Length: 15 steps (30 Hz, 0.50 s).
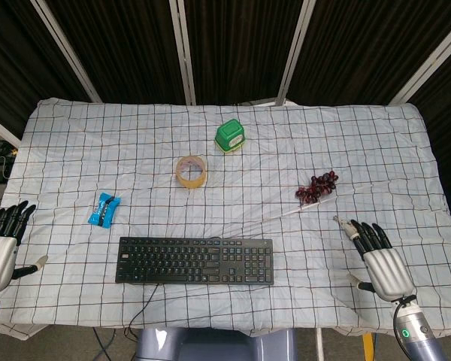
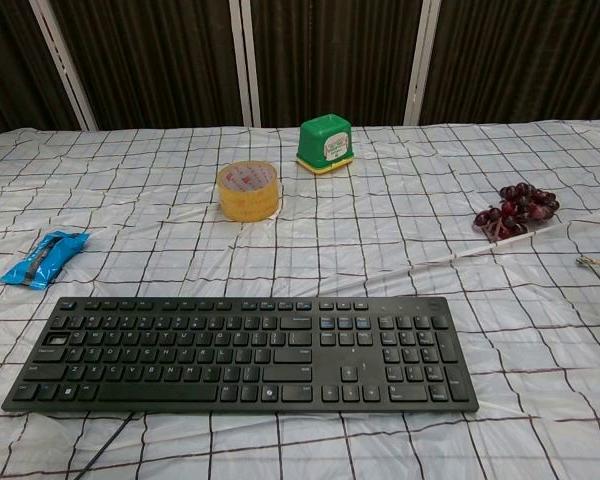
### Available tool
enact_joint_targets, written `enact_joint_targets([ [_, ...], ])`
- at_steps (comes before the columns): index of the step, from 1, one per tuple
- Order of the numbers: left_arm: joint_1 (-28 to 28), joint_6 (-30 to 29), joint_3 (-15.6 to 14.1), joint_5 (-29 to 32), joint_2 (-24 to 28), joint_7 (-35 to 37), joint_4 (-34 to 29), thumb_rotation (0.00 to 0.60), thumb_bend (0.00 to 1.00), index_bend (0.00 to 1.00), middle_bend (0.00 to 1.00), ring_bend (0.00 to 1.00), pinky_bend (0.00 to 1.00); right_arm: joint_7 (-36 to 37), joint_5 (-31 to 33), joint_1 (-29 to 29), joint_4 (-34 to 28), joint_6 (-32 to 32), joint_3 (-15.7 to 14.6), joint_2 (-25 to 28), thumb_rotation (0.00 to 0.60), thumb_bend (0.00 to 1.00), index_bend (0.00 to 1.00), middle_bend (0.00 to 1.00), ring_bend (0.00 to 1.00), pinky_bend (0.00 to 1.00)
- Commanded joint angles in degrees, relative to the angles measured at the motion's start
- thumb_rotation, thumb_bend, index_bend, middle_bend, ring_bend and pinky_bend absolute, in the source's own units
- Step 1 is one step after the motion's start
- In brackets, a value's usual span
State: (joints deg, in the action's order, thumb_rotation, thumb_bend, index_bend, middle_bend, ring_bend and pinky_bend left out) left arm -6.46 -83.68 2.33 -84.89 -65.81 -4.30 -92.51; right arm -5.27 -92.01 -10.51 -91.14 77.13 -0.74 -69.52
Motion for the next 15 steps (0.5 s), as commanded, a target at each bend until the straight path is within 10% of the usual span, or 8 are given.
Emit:
enact_joint_targets([
  [1,0.04,-0.01,-0.04,-0.01,-0.01,-0.08,0.03,0.6,0.12,0.0,0.0,0.0,0.0,3.99,-4.6,-1.58,0.86,-0.57,-1.79,1.45,0.6,0.14,0.0,0.34,0.32,0.39],
  [8,0.03,-0.04,0.04,0.08,-0.09,-0.18,-0.04,0.6,0.12,0.0,0.0,0.0,0.0,8.75,-14.56,-5.23,3.0,-3.73,-7.24,3.96,0.6,0.14,0.0,0.68,0.63,0.57],
  [15,0.0,-0.18,0.16,-0.01,-0.16,0.04,0.14,0.6,0.12,0.0,0.0,0.0,0.0,8.71,-15.61,-7.27,0.64,-8.98,-10.07,4.83,0.6,0.3,0.0,0.8,0.77,0.64],
])
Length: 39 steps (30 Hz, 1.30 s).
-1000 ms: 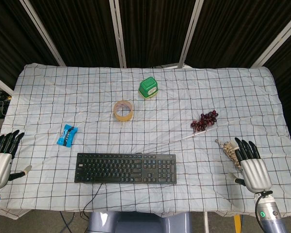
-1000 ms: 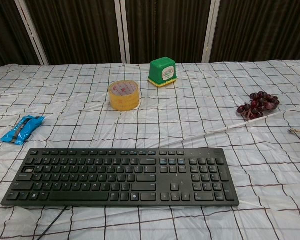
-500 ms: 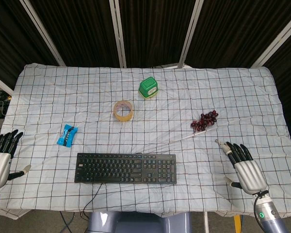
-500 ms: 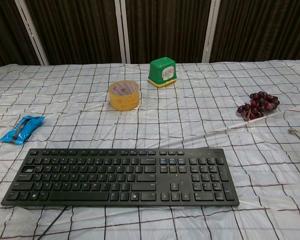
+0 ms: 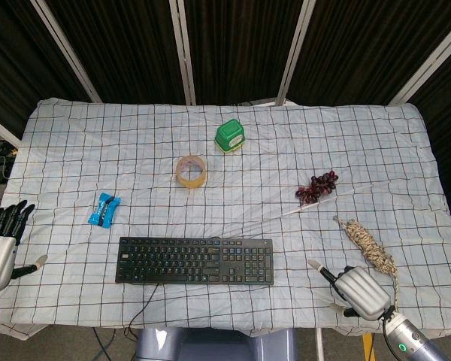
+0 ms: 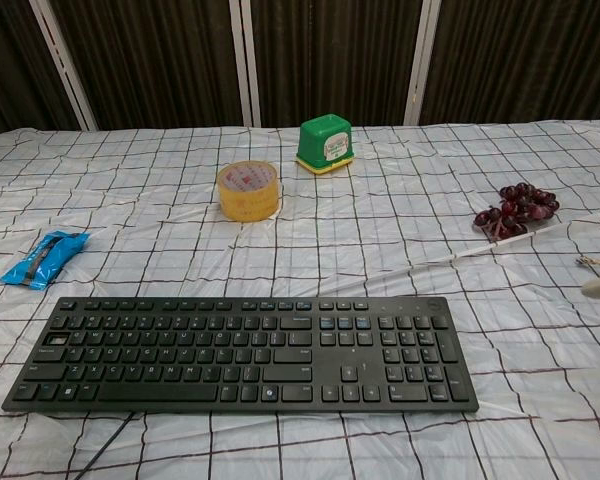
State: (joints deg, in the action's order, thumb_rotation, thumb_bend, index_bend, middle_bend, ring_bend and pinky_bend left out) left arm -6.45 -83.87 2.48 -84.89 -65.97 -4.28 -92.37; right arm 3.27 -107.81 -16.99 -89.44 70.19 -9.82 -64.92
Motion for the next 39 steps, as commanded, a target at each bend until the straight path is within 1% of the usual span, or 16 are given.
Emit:
enact_joint_targets([
  [1,-0.01,-0.04,0.03,-0.03,-0.02,0.04,0.01,0.6,0.12,0.0,0.0,0.0,0.0,-0.19,0.49,-0.96,-1.34,-2.73,-1.08,0.14,0.6,0.33,0.0,0.81,0.78,0.65],
  [5,0.0,-0.14,0.0,-0.18,-0.08,0.08,0.01,0.6,0.12,0.0,0.0,0.0,0.0,-2.38,1.42,-1.54,-1.94,-5.08,-1.19,-0.52,0.6,0.38,0.0,0.82,0.79,0.66],
  [14,-0.03,-0.1,0.01,-0.2,-0.15,0.21,0.13,0.6,0.12,0.0,0.0,0.0,0.0,-6.11,5.03,-2.48,-2.79,-9.11,-0.54,-2.26,0.6,0.41,0.0,0.82,0.79,0.66],
  [28,-0.13,0.0,0.06,-0.19,-0.11,0.11,0.08,0.6,0.12,0.0,0.0,0.0,0.0,-11.05,11.28,-4.76,-4.43,-15.31,1.54,-6.06,0.6,0.43,0.0,0.82,0.79,0.66],
  [39,-0.17,0.15,0.07,-0.09,-0.01,0.45,0.07,0.6,0.12,0.0,0.0,0.0,0.0,-15.86,16.4,-5.79,-7.41,-17.41,3.63,-8.82,0.6,0.43,0.0,0.82,0.8,0.66],
])
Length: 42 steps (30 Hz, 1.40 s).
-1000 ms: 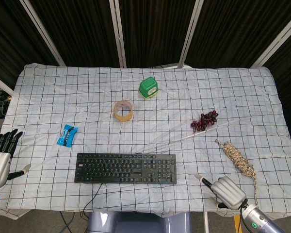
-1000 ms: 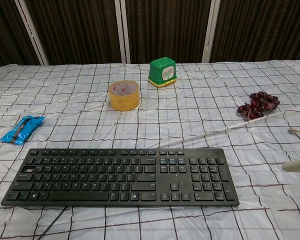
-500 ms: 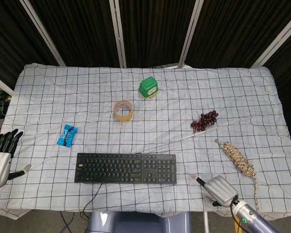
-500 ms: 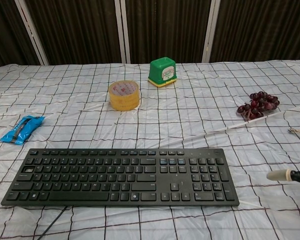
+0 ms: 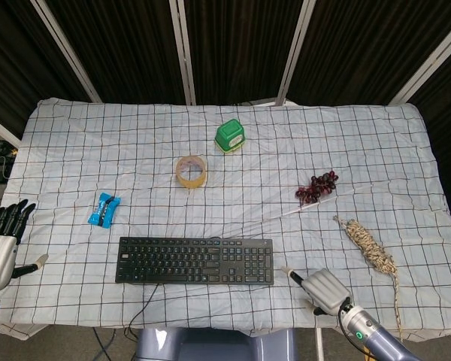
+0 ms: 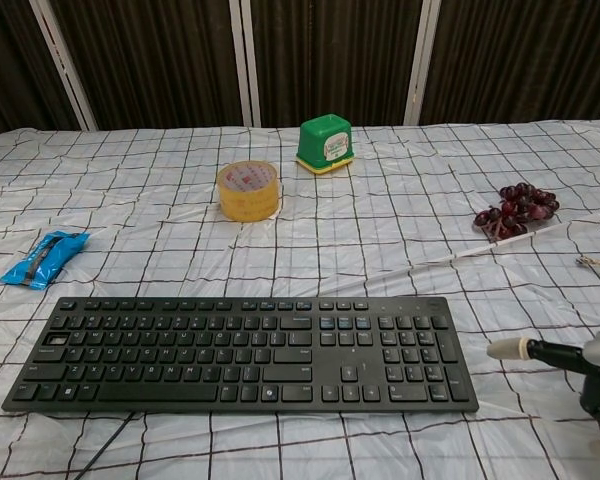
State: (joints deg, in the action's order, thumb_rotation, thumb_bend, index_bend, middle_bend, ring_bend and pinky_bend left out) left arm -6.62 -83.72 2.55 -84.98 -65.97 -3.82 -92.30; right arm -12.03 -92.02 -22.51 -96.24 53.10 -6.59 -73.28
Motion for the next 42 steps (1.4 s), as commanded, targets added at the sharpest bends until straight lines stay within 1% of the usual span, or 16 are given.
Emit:
enact_joint_targets([
  [1,0.01,0.0,-0.01,0.0,-0.01,-0.02,-0.02,0.6,0.12,0.0,0.0,0.0,0.0,-0.91,0.95,-0.4,-0.96,-0.46,0.53,-0.64,0.6,0.43,0.0,0.82,0.8,0.66],
  [8,0.02,0.04,0.0,0.12,0.01,-0.09,-0.15,0.6,0.12,0.0,0.0,0.0,0.0,-3.94,4.0,-1.25,-2.88,-1.69,1.58,-2.33,0.6,0.43,0.0,0.82,0.8,0.66],
  [19,-0.04,0.02,0.18,0.28,0.06,0.13,-0.12,0.6,0.12,0.0,0.0,0.0,0.0,-8.62,12.39,-2.81,-2.98,-3.55,4.21,-6.43,0.6,0.43,0.01,0.82,0.8,0.66],
  [30,-0.09,0.09,0.28,0.44,0.04,0.28,-0.08,0.6,0.12,0.0,0.0,0.0,0.0,-11.69,17.26,-4.29,-3.87,-2.48,6.2,-8.14,0.6,0.44,0.01,0.82,0.8,0.66],
  [42,-0.08,0.06,0.32,0.51,0.07,0.35,-0.18,0.6,0.12,0.0,0.0,0.0,0.0,-14.09,20.7,-5.38,-4.77,-2.46,6.2,-10.47,0.6,0.44,0.02,0.82,0.8,0.66],
])
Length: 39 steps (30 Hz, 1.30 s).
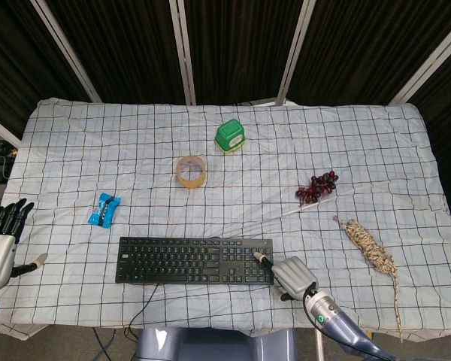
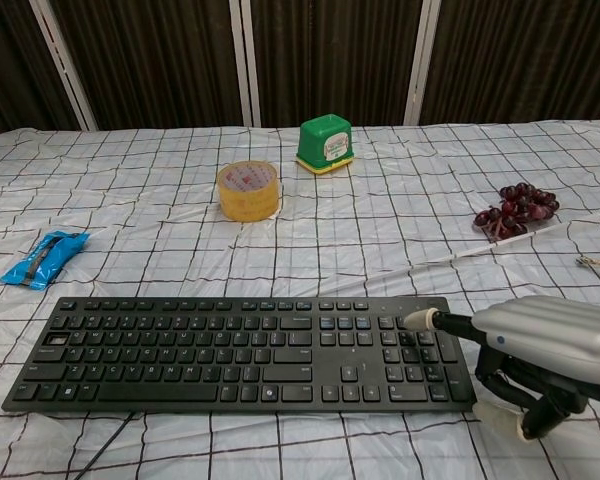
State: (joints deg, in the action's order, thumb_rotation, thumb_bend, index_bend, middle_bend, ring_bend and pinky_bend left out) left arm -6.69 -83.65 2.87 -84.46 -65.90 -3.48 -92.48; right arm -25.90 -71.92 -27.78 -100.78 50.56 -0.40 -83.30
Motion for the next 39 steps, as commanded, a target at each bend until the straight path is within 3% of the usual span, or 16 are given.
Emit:
enact_joint_targets([
  [1,0.0,-0.02,0.0,-0.03,0.0,0.03,-0.02,0.6,0.12,0.0,0.0,0.0,0.0,-0.31,1.01,-0.15,-0.36,0.18,0.1,-0.74,0.6,0.44,0.02,0.82,0.8,0.66],
  [13,-0.04,0.07,0.16,0.23,0.13,0.39,-0.14,0.6,0.12,0.0,0.0,0.0,0.0,-2.85,4.2,-1.24,-0.77,1.27,0.52,-3.63,0.6,0.45,0.02,0.82,0.8,0.66],
  [23,-0.1,0.04,0.21,0.15,0.14,0.58,-0.36,0.6,0.12,0.0,0.0,0.0,0.0,-4.71,7.01,-1.52,-0.31,1.85,-0.74,-4.95,0.6,0.45,0.12,0.82,0.8,0.66],
  [39,-0.04,0.02,0.28,0.35,0.26,0.96,-0.42,0.6,0.12,0.0,0.0,0.0,0.0,-6.29,8.9,-2.14,-0.51,3.17,-1.42,-6.28,0.6,0.45,0.14,0.82,0.8,0.66],
])
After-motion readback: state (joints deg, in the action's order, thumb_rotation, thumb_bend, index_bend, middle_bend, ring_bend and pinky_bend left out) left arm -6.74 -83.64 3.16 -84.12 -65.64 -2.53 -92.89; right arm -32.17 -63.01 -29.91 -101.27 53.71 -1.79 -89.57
